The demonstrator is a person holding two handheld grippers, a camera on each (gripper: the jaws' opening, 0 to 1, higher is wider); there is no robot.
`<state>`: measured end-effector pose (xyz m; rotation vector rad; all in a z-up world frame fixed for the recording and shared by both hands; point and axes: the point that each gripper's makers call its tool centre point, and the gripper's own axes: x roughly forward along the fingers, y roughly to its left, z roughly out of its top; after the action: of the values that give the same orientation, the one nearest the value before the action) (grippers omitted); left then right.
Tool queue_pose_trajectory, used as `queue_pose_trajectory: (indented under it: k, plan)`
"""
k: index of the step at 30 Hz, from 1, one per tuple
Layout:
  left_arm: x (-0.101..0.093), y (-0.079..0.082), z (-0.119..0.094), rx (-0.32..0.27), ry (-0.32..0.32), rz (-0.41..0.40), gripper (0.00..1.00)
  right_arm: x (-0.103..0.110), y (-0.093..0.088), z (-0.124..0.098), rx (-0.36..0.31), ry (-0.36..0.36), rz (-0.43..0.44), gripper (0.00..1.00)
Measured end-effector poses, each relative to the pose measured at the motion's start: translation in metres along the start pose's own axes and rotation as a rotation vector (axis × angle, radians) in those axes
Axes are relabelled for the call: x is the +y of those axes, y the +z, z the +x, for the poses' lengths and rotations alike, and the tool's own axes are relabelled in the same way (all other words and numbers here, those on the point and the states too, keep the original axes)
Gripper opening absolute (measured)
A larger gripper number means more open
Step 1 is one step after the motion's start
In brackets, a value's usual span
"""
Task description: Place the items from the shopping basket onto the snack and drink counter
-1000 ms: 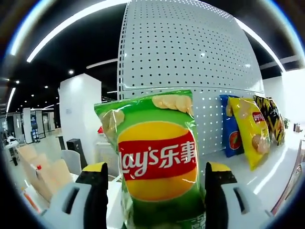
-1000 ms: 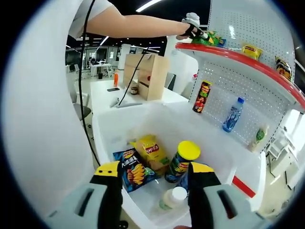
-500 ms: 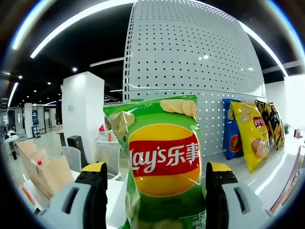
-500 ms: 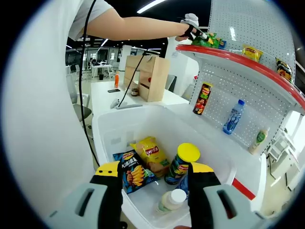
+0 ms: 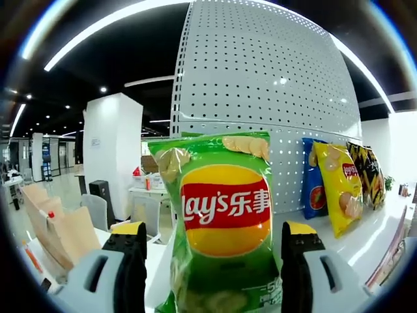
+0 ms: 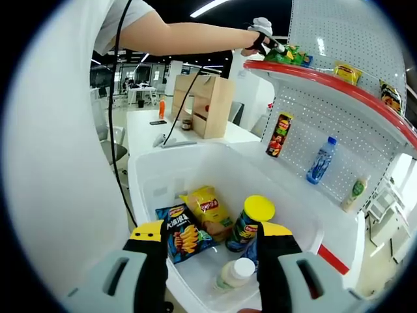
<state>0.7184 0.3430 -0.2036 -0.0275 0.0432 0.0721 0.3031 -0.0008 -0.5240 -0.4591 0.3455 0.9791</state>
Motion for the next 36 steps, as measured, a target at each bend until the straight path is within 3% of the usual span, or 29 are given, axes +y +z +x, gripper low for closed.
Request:
queue_pose_trajectory:
  k: [13, 36]
  plan:
    - [0.003, -0.001, -0.008, 0.005, 0.009, 0.001, 0.85, 0.002, 0.001, -0.001, -0.006, 0.009, -0.004, 0.55]
    - [0.009, 0.001, -0.041, 0.013, 0.023, 0.007, 0.85, 0.019, -0.001, -0.011, -0.026, 0.037, -0.013, 0.55]
